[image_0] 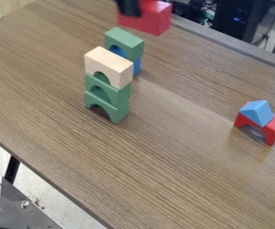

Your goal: Move the red block from the tower to the top right

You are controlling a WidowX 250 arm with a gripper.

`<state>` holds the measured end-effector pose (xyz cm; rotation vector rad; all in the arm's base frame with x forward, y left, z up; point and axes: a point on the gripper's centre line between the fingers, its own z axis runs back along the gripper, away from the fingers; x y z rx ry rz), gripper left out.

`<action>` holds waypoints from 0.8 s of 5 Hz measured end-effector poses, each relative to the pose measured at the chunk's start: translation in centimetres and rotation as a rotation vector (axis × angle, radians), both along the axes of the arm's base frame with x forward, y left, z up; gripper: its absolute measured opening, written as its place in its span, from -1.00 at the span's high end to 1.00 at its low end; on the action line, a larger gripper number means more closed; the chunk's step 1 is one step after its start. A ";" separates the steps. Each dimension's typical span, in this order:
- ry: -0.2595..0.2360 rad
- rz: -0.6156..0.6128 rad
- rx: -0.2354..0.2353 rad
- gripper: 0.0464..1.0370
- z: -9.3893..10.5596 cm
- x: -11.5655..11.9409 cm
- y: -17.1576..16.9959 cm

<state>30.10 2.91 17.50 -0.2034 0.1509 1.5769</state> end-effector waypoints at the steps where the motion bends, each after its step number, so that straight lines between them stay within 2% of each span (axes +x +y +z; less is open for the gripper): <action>1: -0.044 -0.045 -0.028 -0.01 -1.9 2.7 -2.7; 2: -0.055 -0.082 -0.011 -0.01 -5.0 4.8 -5.3; 3: -0.075 -0.045 0.027 -0.01 -7.5 7.1 -7.1; 4: -0.109 0.084 0.039 -0.01 -9.0 8.6 -7.0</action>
